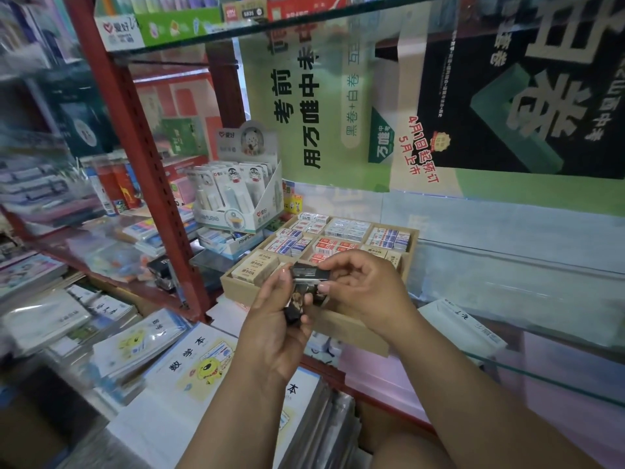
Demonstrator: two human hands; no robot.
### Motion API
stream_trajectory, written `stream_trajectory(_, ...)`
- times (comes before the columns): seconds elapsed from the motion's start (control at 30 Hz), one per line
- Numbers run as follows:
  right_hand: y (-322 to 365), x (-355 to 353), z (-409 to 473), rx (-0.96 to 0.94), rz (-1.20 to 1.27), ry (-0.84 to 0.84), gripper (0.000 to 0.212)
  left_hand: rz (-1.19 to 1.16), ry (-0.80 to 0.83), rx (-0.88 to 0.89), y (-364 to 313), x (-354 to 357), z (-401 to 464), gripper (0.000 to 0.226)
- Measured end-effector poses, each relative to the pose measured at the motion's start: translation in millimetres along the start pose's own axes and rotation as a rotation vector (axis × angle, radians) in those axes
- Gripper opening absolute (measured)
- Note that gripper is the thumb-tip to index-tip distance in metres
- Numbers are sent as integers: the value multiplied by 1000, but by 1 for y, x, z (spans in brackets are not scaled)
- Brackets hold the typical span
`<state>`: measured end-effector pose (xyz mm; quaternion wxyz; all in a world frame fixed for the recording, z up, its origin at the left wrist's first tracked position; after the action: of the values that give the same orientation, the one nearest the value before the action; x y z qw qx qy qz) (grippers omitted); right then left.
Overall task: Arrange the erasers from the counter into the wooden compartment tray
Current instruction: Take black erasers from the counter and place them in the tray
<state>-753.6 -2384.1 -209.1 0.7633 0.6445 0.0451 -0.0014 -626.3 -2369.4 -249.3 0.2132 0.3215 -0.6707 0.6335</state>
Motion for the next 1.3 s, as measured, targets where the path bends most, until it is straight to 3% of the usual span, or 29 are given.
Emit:
stream_trajectory(0.23,-1,-11,-6,-15,86,-33,33,13,71,-28,-1,8,-8,11)
stream_trajectory(0.43,-2,-17,-3,28,124,-70,12,142,35,-27,-1,5,-7,11)
stream_trajectory(0.6,-4,-17,1,83,70,-79,8,205,34,-2,-2,5,-6,13)
stream_trajectory(0.8,-13,0,3,196,471,-53,28,140,-1,-59,5,6,-4,6)
stream_trajectory(0.9,-3,-14,22,135,284,-194,24,74,-96,-68,0,-5,-1,10)
stream_trajectory(0.97,12,-23,41,69,83,-200,25,23,-169,-40,-9,-19,4,15)
stream_trajectory(1.13,-1,16,75,101,-561,146,31,-2,-237,1,-19,-43,14,13)
stream_trajectory(1.3,-17,45,88,30,-831,234,14,-39,-257,0,-20,-51,19,17)
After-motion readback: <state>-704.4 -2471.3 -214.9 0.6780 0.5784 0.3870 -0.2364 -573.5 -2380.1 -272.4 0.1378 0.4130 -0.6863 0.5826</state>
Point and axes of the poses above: each hand's wrist, its own z-axis towards the middle knuckle, its own x-axis out of the palm, y = z × x, the point moved 6 cm from there along z, towards the middle knuckle, and after that the axes turned 8 degrees about x, right-handed, at the moved point
